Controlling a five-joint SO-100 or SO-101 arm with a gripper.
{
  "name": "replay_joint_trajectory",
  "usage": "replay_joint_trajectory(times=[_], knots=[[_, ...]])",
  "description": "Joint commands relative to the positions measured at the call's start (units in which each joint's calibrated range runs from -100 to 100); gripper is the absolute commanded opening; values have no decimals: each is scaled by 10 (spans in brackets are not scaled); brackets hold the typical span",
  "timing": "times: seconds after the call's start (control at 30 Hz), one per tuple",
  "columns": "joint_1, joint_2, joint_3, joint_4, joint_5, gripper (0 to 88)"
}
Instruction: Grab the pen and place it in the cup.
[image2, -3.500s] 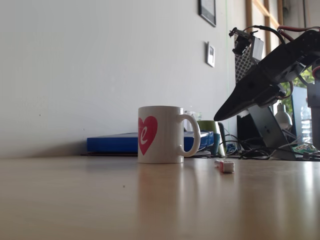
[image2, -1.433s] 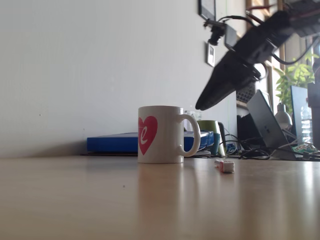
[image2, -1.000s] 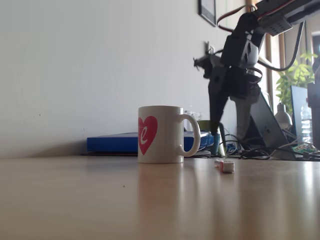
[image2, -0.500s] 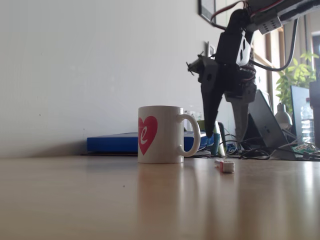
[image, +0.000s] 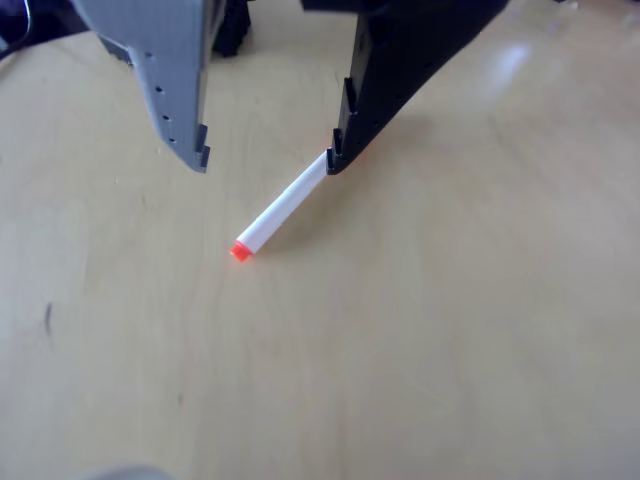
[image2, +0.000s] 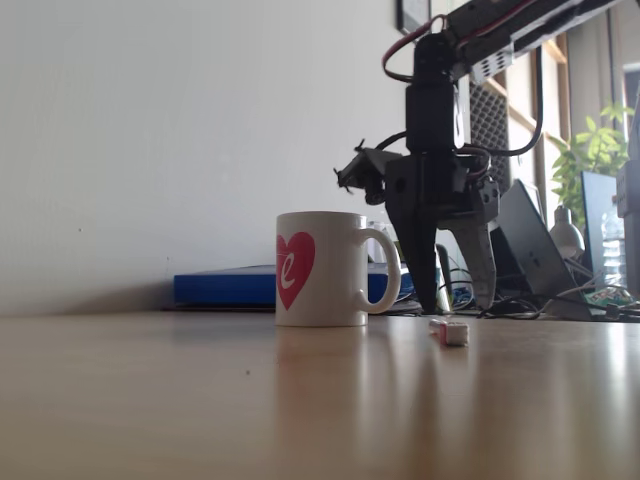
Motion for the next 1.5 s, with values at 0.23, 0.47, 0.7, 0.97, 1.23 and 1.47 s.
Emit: replay_joint_trajectory(times=[0.23, 0.47, 0.7, 0.97, 1.23, 1.47], knots=[[-6, 25, -27, -3, -4, 298], [-12, 33, -23, -25, -4, 290], [-12, 33, -20, -25, -4, 289], [-12, 33, -19, -25, -4, 158], [-10, 32, -24, -26, -4, 101], [-11, 29, -22, -26, 1, 46]])
